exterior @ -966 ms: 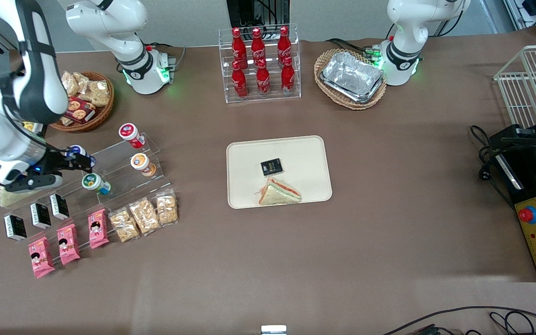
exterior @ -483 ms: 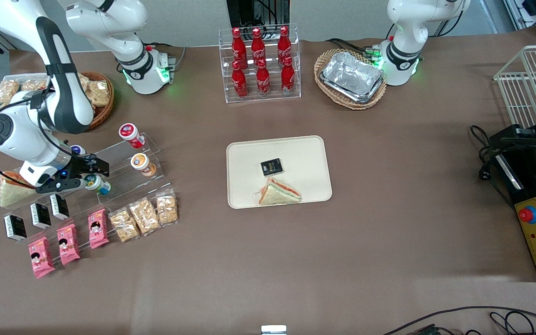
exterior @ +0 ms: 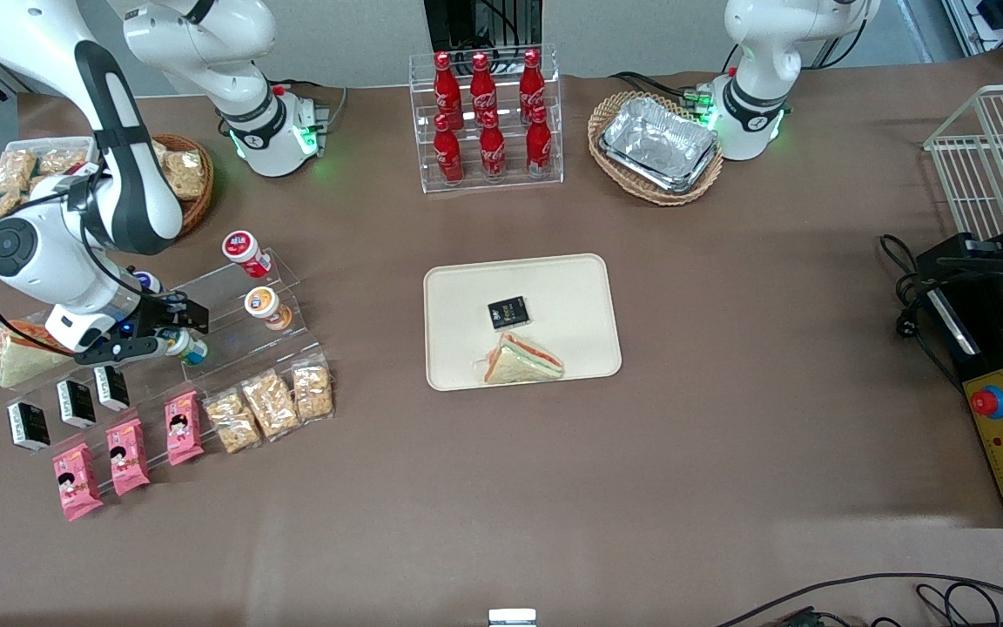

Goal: Place green gum on tray
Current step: 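Close the right gripper on the green gum bottle and lift it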

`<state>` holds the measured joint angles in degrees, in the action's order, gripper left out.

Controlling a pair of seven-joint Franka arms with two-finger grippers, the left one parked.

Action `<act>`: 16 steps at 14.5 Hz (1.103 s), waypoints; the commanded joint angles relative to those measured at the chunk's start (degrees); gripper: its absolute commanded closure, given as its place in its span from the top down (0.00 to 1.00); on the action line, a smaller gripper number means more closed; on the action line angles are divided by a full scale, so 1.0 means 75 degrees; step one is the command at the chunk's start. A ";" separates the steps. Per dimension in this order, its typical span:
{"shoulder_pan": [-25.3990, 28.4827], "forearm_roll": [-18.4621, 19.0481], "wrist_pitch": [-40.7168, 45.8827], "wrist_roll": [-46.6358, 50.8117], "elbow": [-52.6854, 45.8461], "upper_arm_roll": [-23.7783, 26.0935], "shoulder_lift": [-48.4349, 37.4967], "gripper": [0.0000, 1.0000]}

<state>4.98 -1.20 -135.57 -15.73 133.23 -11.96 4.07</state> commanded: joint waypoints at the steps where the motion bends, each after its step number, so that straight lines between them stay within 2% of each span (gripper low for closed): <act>1: 0.0051 -0.0180 -0.0416 -0.0257 0.0037 -0.0023 0.0265 0.59; 4: 0.0051 -0.0169 -0.0428 -0.0410 0.0025 -0.0023 0.0254 0.00; 11: 0.0051 -0.0169 -0.0299 -0.0854 -0.0489 -0.0046 -0.0248 0.00; 12: 0.0051 -0.0157 0.0049 -0.1099 -0.0734 -0.0058 -0.0517 0.00; 16: 0.0062 -0.0157 0.4028 -0.1125 -0.3670 -0.0035 -0.0684 0.00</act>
<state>5.19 -1.19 -123.38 -22.88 120.42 -12.10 -0.59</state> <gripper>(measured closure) 0.498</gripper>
